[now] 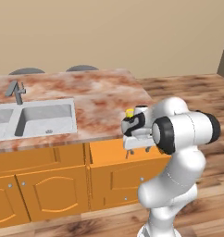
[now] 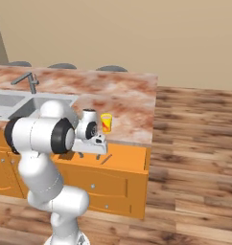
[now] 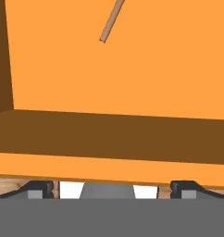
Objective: Pick up the straw from the left drawer and put it inside the smoothie cup.
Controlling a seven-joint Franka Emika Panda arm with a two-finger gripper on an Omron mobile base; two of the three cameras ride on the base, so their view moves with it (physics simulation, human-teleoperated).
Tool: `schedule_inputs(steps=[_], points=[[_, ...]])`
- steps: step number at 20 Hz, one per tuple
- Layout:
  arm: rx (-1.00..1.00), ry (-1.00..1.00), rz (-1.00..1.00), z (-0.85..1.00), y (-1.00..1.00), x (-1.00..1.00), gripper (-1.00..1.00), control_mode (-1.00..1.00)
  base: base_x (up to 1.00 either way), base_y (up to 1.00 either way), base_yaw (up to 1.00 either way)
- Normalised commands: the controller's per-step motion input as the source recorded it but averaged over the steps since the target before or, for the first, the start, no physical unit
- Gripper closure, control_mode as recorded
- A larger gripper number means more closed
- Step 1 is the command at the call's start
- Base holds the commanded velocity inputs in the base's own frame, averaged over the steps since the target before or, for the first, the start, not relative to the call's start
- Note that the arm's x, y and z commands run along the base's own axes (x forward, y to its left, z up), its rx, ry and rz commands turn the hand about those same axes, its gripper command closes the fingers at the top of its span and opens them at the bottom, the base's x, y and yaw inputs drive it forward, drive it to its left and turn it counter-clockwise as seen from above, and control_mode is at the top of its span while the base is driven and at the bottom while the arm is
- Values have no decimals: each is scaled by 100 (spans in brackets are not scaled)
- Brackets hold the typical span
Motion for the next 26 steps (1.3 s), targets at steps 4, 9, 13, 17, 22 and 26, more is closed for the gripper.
schedule_inputs(steps=[4, 9, 13, 17, 22, 26], points=[[0, 1, 0, -27, 0, 27, -100, -100, 0, 0, 0], [0, 2, 0, -27, 0, 24, -100, -100, 0, 0, 0], [0, 1, 0, -27, 0, 20, -100, -100, 0, 0, 0], [0, 2, 0, -28, 0, 20, -100, -100, 0, 0, 0], [0, 2, 0, -32, 0, 10, -100, -100, 0, 0, 0], [0, 1, 0, -28, 0, 0, -100, -100, 0, 0, 0]])
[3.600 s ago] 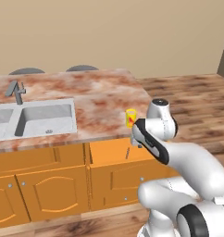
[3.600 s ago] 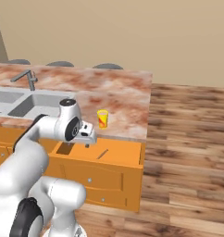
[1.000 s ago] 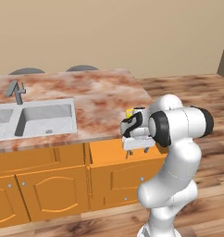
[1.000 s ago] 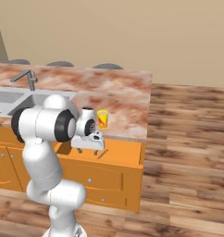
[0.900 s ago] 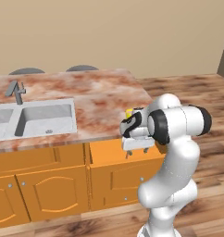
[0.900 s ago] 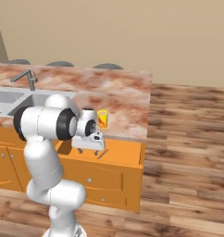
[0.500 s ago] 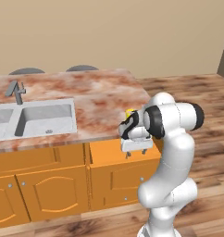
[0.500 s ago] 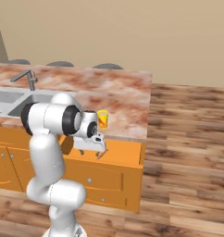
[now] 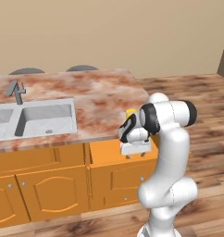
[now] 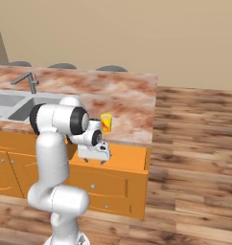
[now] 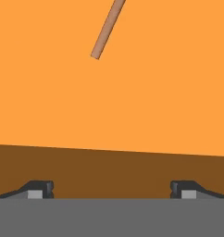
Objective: Pick up the straw from the left drawer and put it inside the smoothie cup.
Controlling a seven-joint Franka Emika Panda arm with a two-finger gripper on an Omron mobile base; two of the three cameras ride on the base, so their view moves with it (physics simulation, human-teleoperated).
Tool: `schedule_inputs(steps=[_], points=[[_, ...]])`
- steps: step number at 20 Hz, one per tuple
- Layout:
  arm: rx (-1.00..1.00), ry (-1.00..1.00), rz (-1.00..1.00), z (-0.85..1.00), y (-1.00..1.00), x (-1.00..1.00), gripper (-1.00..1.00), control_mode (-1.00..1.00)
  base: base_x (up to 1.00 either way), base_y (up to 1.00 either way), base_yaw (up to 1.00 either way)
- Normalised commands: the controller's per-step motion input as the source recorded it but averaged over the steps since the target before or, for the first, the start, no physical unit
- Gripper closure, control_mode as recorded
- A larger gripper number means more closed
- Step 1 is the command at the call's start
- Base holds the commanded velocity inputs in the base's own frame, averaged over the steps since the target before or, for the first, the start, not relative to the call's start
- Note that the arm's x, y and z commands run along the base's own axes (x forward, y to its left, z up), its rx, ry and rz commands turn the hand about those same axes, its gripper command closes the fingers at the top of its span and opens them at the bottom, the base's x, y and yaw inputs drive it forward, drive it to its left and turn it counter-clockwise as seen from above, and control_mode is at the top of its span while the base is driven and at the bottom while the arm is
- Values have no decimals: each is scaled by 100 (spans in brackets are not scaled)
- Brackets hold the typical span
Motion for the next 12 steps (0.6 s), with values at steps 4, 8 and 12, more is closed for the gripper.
schedule_inputs(steps=[4, 8, 12], points=[[0, 3, 0, -23, 0, -14, -100, -100, 0, 0, 0], [0, 8, 0, -19, -5, -58, -100, -100, 0, 0, 0], [0, 8, 0, -17, -12, -99, -100, -100, 0, 0, 0]])
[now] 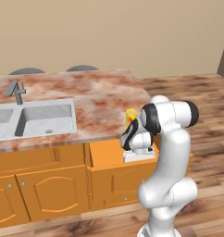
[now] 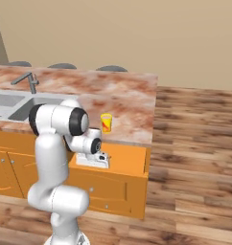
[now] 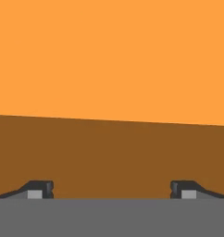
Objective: Pick up the straw from the left drawer and put it inside the smoothie cup.
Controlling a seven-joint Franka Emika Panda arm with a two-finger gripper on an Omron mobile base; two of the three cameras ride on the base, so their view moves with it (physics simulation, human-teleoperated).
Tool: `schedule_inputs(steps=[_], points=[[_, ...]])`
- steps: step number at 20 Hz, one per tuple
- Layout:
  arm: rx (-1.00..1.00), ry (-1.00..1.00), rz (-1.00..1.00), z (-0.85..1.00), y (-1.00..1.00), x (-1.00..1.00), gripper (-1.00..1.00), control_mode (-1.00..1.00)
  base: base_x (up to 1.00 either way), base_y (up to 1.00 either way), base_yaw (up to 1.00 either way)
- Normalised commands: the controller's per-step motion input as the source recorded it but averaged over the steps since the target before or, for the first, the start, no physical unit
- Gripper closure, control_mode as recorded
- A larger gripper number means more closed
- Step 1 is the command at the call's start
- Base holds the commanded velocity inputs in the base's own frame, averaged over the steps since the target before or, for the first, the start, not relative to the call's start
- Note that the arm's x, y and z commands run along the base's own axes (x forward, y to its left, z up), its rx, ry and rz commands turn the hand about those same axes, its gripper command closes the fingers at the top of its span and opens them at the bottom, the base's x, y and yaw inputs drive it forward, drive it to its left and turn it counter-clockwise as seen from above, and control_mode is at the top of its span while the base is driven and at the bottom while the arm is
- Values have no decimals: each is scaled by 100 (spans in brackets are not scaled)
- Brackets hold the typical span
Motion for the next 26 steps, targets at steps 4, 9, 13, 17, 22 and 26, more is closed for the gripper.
schedule_inputs(steps=[4, 9, 13, 17, 22, 26], points=[[0, 2, 6, -5, -10, -100, -100, -100, 0, 0, 0], [0, -1, 9, 1, -5, -100, -100, -100, 0, 0, 0], [1, -16, 4, 34, 0, -49, -100, -100, 0, 0, 0], [5, -17, 0, 33, 0, 4, -100, -100, 0, 0, 0], [6, -13, 0, 14, 0, 33, -100, -100, 0, 0, 0], [5, -7, 0, 2, 0, 52, -100, -100, 0, 0, 0]])
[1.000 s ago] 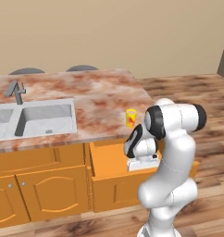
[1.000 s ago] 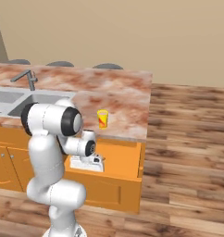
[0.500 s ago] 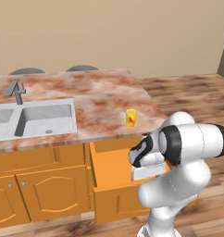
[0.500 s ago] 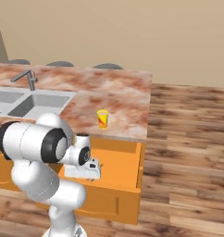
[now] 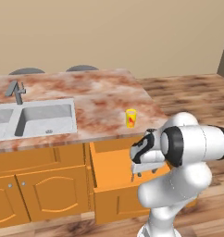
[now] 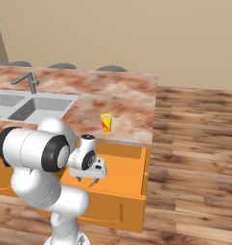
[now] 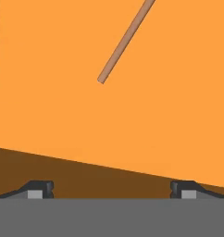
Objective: Pick up the straw from the left drawer and put it inside the smoothie cup.
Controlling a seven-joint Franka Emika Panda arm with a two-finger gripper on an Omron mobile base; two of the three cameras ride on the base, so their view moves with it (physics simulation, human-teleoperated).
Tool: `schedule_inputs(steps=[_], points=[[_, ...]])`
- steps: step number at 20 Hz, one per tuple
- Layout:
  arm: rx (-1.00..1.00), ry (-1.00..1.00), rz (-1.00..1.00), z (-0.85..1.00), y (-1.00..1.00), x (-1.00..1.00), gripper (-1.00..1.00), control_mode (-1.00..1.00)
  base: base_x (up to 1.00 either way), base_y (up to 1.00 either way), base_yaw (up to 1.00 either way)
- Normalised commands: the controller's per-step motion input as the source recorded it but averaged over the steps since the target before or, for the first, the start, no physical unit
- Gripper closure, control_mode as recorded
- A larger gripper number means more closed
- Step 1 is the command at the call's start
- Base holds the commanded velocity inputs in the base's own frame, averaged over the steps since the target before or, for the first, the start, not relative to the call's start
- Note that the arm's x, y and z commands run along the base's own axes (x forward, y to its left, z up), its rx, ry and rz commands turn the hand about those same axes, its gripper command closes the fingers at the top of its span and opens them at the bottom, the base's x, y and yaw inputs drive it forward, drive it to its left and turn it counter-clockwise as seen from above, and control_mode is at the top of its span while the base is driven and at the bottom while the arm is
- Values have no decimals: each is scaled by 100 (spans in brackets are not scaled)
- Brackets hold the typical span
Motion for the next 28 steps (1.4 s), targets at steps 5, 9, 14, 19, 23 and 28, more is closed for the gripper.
schedule_inputs(steps=[5, 9, 14, 19, 23, 28], points=[[2, -4, -2, 0, 0, 61, -100, -100, 0, 0, 0], [0, -4, -4, 0, 0, 43, -100, -100, 0, 0, 0], [0, -5, -4, -3, 0, 23, -100, -100, 0, 0, 0], [0, -4, -6, -15, 0, 12, -100, -100, 0, 0, 0], [0, 0, -7, -30, 0, 9, -100, -100, 0, 0, 0], [0, 0, -6, -35, 0, 15, -100, -100, 0, 0, 0]])
